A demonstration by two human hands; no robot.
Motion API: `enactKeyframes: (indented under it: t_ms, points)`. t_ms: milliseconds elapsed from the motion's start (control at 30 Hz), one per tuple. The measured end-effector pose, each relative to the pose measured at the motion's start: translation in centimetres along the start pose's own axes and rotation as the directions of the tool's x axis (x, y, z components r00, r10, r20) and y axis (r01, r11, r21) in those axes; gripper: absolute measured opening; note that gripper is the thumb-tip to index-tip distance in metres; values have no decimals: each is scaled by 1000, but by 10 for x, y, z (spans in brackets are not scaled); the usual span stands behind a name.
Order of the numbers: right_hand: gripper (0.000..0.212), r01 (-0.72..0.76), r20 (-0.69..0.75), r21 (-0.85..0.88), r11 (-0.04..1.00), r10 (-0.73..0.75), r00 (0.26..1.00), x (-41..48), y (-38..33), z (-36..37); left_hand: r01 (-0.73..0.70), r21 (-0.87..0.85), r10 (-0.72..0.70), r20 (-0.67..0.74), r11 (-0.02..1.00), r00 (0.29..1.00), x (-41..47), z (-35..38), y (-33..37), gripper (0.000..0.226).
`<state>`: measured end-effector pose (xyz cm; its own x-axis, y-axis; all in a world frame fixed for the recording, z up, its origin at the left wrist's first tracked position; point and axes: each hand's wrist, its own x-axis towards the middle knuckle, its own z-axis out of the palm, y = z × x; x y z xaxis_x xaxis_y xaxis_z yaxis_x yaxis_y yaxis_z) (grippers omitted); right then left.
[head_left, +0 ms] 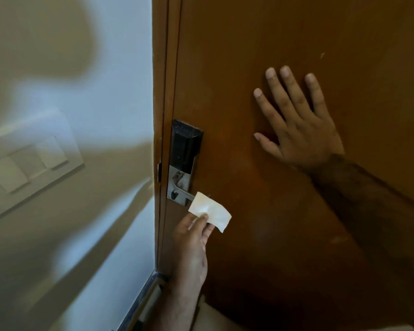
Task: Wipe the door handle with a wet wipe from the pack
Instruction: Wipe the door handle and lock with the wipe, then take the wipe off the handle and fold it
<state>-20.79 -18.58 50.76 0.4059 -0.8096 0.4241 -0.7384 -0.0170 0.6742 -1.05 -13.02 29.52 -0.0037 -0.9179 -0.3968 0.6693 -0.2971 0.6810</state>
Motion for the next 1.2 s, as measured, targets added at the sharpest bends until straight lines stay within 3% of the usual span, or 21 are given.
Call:
enactKeyframes:
  t_ms: [67,133,200,267,300,333,400,500,633,767,867,933,1033,1100,1200]
  points:
    - [80,-43,61,166,985,33,998,-10,-24,-7,6,68,-14,112,998,994,-5,-7,21,19]
    - [84,-169,227,484,859,64,972,-27,-57,-18,-7,165,-32,229,986,973,-7,-14,40,22]
    - [84,-446,489,761,471,34,871,-46,-91,-31,-48,243,-29,304,969,952,-6,-19,55,28]
    - [60,-633,632,774,26,33,774,-60,-117,-40,-82,270,-18,346,959,938,-6,-21,67,37]
    - [46,-672,683,726,-145,40,730,-66,-126,-43,-84,262,-13,349,961,937,-7,-22,72,38]
    - [35,-691,724,668,-275,27,689,-71,-132,-46,-86,251,-7,348,964,937,-7,-23,75,35]
    - [20,-697,769,585,-415,10,639,-80,-138,-53,-99,266,-8,374,959,927,-11,-28,82,25]
    - [14,-671,790,552,-494,53,611,-93,-140,-60,-176,330,-11,496,927,868,-16,-36,88,17]
    - [19,-633,799,525,-570,74,597,-108,-145,-65,-234,428,-71,586,873,808,-26,-46,92,27]
    - [22,-616,818,451,-646,23,575,-138,-162,-59,-231,502,-123,577,833,808,-29,-61,79,31]
    - [20,-592,843,337,-733,-46,536,-173,-187,-50,-270,598,-154,562,755,813,-30,-82,59,17]
    - [19,-600,870,259,-757,-88,485,-210,-213,-37,-270,697,-245,543,664,803,-32,-99,33,9]
    - [27,-599,913,126,-791,-143,382,-273,-263,-20,-238,803,-344,475,546,810,-37,-133,-14,24]
    - [24,-596,939,51,-801,-164,301,-318,-297,-7,-147,862,-434,383,485,815,-38,-160,-55,24]
    - [26,-596,965,-63,-801,-200,167,-384,-344,14,-3,947,-605,208,322,769,-36,-203,-121,12]
